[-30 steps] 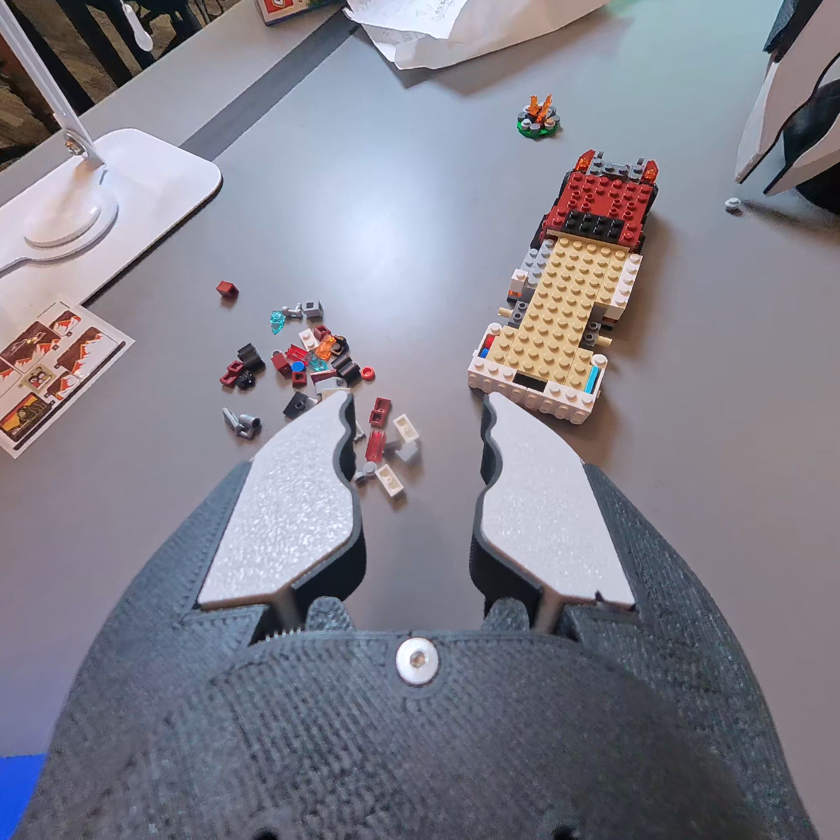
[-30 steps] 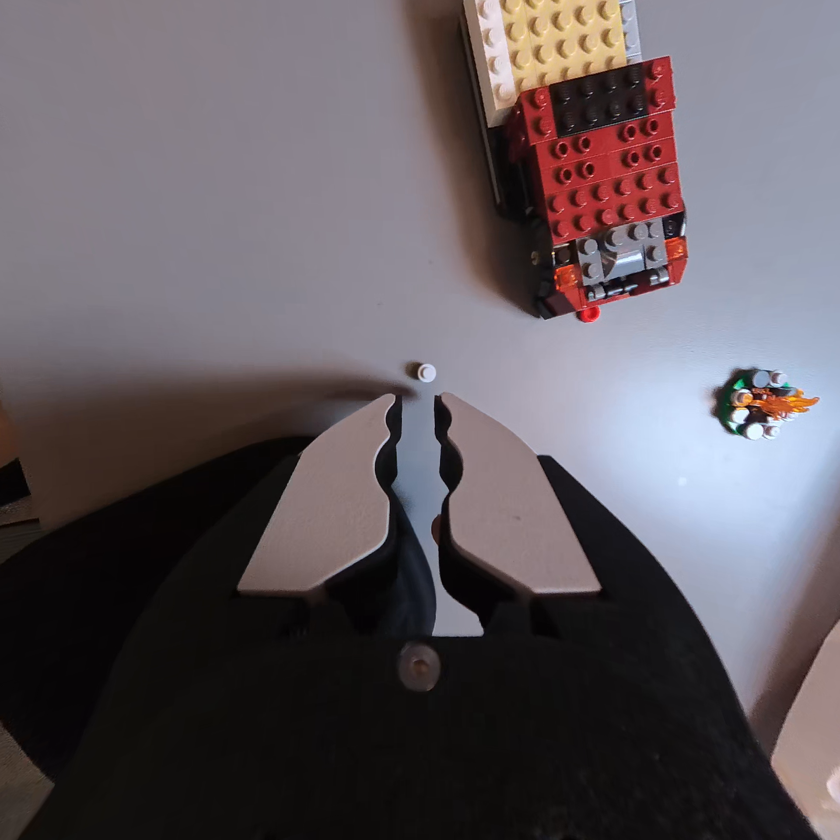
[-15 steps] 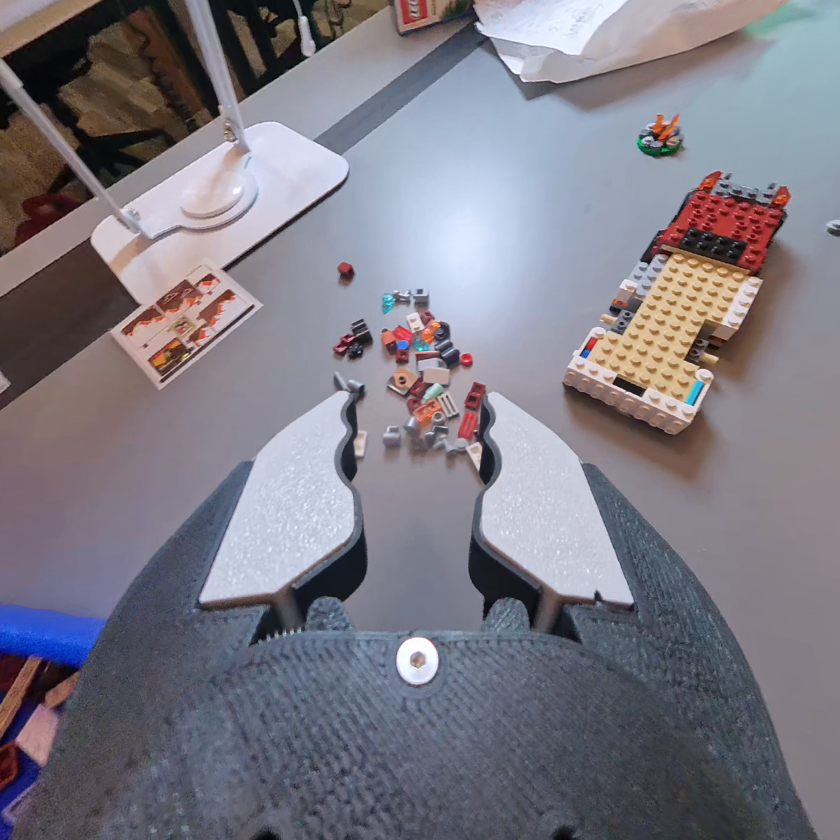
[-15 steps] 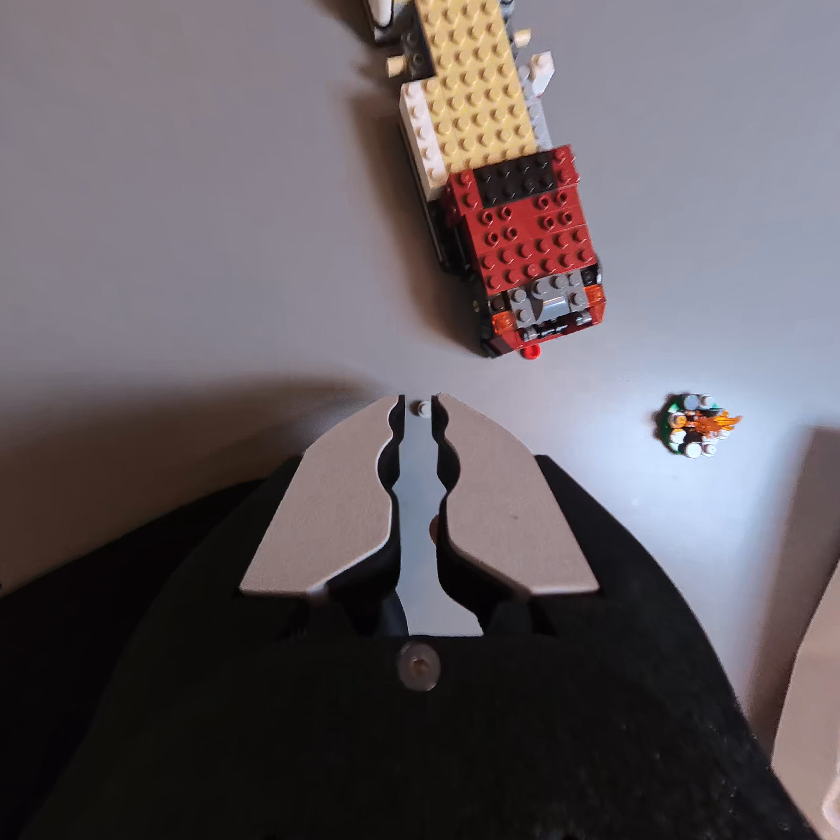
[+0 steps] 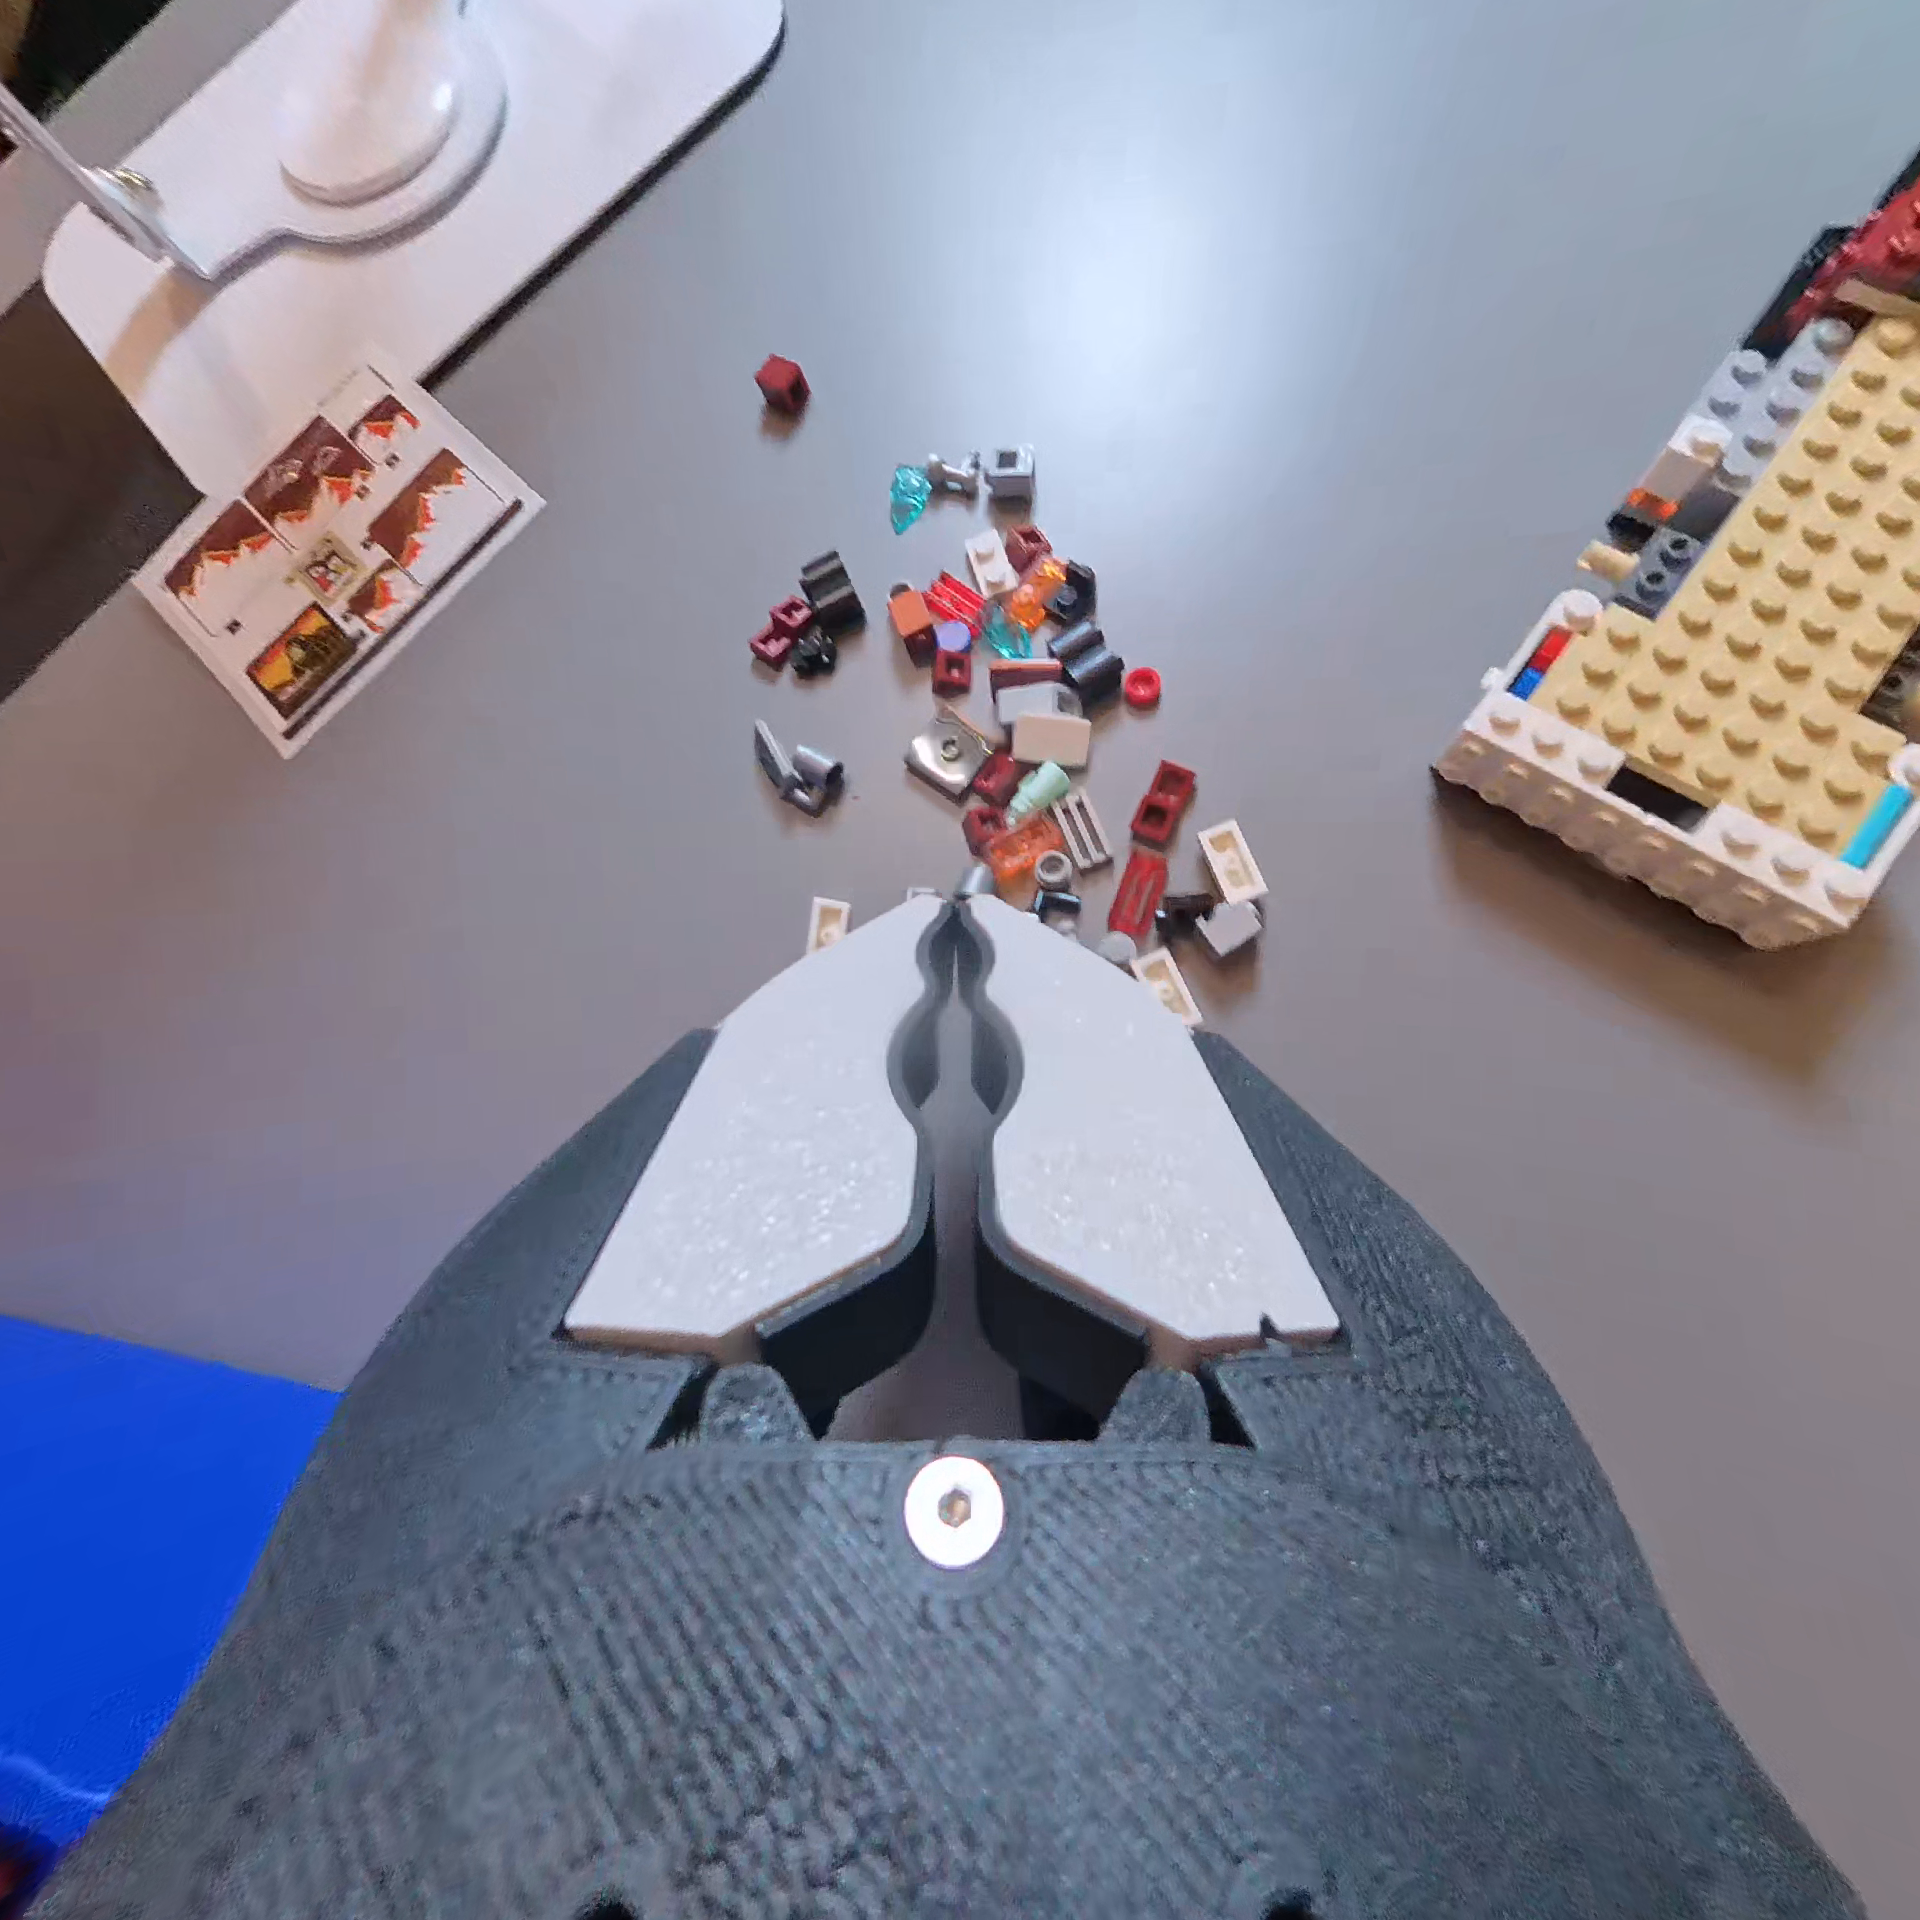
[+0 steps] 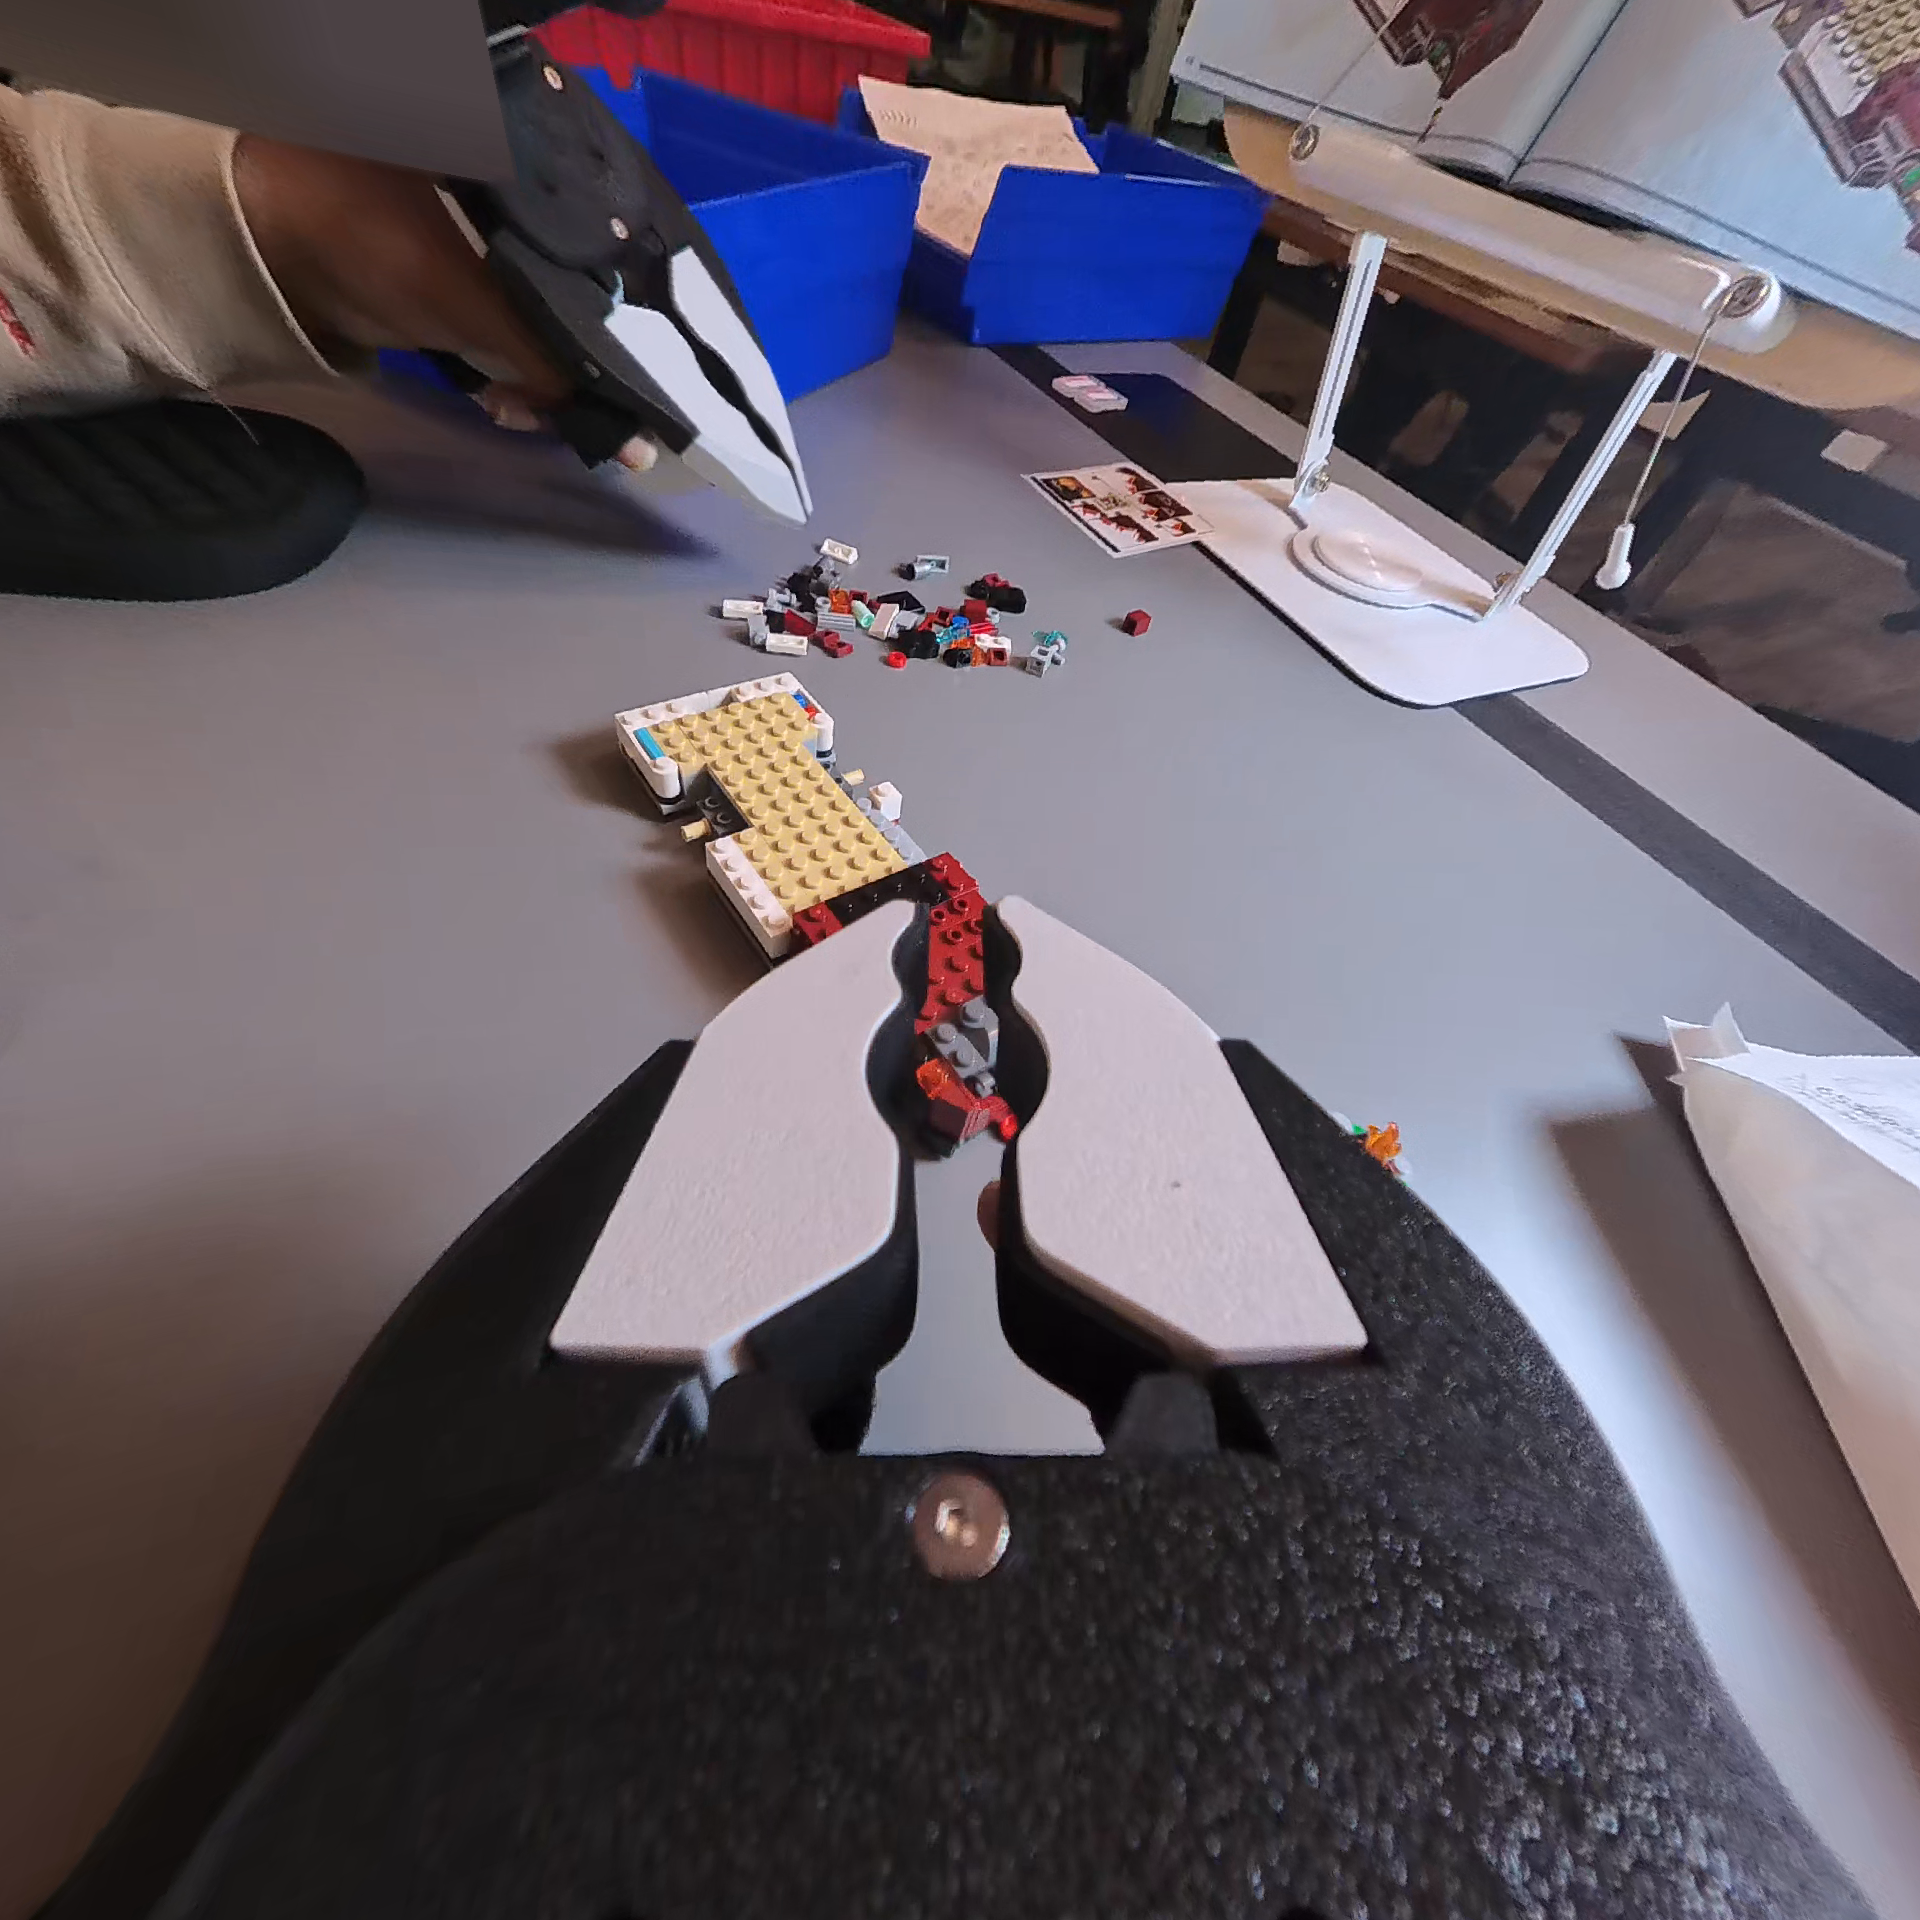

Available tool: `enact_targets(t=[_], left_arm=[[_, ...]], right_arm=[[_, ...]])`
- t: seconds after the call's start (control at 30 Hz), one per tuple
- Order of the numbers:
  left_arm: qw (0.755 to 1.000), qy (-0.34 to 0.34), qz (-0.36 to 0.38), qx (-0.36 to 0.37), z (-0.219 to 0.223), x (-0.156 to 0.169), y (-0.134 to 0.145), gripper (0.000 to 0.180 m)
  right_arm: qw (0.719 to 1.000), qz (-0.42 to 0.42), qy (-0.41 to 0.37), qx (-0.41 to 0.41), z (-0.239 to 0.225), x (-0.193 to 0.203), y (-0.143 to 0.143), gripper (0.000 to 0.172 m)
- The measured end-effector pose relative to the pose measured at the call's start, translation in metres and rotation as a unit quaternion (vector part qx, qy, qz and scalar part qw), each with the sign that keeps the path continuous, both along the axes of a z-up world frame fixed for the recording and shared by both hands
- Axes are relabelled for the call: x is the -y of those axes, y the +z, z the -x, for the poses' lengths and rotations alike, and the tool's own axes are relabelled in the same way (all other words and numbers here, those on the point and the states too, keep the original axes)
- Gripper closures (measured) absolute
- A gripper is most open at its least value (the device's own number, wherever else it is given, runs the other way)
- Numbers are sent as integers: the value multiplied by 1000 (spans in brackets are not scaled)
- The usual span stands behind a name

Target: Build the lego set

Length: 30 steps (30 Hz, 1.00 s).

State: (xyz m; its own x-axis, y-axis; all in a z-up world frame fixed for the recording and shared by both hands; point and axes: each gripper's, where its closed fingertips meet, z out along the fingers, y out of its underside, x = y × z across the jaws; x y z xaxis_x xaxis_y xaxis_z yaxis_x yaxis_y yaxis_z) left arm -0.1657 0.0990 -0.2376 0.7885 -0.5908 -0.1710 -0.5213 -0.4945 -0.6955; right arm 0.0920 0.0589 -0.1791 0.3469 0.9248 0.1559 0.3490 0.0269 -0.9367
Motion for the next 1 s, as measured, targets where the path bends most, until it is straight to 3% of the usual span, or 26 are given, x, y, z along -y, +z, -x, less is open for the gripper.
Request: enact_targets(t=[0.17, 0.27, 0.37, 0.67, 1.0], left_arm=[[1000, -2, 4, -25, -4, -14, -1, 180], [994, -72, 73, -28, -15, 7, -13, 180], [988, -115, 89, -48, -18, 21, -20, 180], [984, -145, 78, -69, -30, 28, -23, 161], [986, -137, 77, -55, -26, 20, -24, 171]], right_arm=[[1000, 7, 7, -3, 2, 3, -6, 162], [1000, 6, 13, 2, 3, 5, -8, 162], [1000, 5, 16, 0, 3, 6, -8, 163], [1000, 8, 16, -4, 2, 5, -7, 164], [1000, 11, 18, -2, 3, 5, -8, 164]])
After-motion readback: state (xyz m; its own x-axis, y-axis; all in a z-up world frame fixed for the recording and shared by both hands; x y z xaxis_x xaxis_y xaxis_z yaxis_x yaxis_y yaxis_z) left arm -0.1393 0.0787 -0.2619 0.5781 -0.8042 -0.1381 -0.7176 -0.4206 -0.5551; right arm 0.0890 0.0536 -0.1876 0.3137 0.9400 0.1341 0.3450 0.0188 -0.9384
